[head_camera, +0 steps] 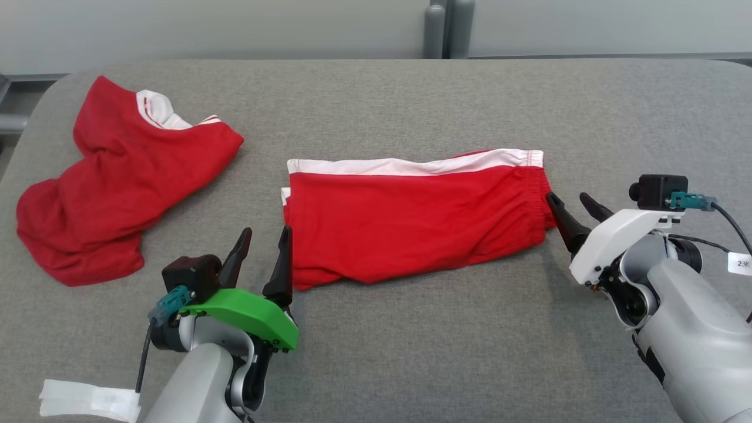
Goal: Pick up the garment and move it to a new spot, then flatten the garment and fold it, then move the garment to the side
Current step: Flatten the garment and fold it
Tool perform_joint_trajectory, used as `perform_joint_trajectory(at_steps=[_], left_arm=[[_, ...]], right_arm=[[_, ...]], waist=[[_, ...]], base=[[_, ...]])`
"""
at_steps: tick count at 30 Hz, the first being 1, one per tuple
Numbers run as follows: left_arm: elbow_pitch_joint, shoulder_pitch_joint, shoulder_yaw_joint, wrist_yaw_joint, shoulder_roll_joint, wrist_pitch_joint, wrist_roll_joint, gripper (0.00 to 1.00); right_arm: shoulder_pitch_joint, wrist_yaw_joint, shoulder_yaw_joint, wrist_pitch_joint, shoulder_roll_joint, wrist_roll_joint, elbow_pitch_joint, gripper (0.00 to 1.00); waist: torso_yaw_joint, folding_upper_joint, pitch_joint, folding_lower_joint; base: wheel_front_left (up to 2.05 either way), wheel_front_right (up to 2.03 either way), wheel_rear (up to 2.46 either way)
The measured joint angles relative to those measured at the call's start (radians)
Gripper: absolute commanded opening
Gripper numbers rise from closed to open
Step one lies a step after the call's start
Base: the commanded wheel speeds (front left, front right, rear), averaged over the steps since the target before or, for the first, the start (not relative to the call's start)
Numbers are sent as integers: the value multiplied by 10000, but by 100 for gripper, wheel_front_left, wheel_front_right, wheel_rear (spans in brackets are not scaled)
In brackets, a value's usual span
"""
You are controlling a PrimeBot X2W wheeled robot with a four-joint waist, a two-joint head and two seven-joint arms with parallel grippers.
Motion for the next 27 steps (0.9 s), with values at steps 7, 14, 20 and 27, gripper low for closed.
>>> perform_joint_trajectory(at_steps=[7, 14, 20, 27], left_arm=[[-548, 324, -240, 209, 19, -2, -4, 100], [-936, 688, -303, 384, 44, -2, -6, 100], [-1312, 927, -305, 481, 61, -2, -6, 100], [-1655, 1091, -274, 616, 67, -2, -4, 100]], right_arm=[[-268, -286, -98, 876, -188, 240, 706, 100], [-470, -506, -270, 1453, -485, 328, 1229, 100], [-542, -533, -368, 2167, -414, 598, 1691, 100], [-830, -506, -550, 2591, -378, 991, 1864, 100]], waist=[[604, 0, 22, 0], [1255, 0, 65, 0], [1666, 0, 105, 0], [1898, 0, 245, 0]], base=[[0, 0, 0], [0, 0, 0], [0, 0, 0], [0, 0, 0]])
